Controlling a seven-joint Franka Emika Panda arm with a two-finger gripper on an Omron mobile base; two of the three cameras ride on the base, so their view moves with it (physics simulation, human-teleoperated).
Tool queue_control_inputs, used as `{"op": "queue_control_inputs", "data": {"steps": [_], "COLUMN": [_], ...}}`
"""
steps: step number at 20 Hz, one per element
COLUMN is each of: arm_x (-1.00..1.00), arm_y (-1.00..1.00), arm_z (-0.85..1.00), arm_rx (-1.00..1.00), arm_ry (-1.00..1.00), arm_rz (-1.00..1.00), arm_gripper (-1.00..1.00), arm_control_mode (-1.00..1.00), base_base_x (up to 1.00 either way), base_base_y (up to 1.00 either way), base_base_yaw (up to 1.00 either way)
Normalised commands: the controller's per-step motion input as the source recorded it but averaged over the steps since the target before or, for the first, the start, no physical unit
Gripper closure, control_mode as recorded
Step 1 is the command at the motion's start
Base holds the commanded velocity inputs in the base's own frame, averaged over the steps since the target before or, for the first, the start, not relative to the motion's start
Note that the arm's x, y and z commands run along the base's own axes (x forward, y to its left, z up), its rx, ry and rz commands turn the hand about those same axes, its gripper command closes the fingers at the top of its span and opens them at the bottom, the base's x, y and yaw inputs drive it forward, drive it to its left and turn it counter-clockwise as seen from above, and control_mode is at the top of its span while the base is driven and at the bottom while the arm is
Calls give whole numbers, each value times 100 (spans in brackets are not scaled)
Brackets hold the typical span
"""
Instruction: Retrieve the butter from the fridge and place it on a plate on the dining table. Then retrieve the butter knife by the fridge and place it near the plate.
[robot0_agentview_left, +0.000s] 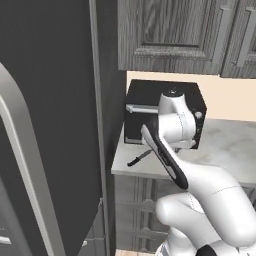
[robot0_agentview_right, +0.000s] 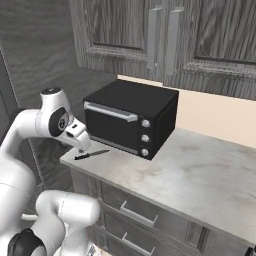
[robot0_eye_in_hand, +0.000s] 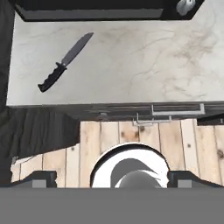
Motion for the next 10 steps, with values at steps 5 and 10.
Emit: {"op": "queue_control_inputs", "data": {"steps": [5,10], "arm_x": [18,12], "arm_y": [0,6], "arm_z": [-18,-9], "arm_rx": [24,20], "arm_ry": [13,6], "arm_rz": [-34,-28], "arm_gripper": [-100,-100], "arm_control_mode": [-100,-100], "base_base_x": [0,0], "base_base_y": [0,0], "base_base_yaw": [0,0]}}
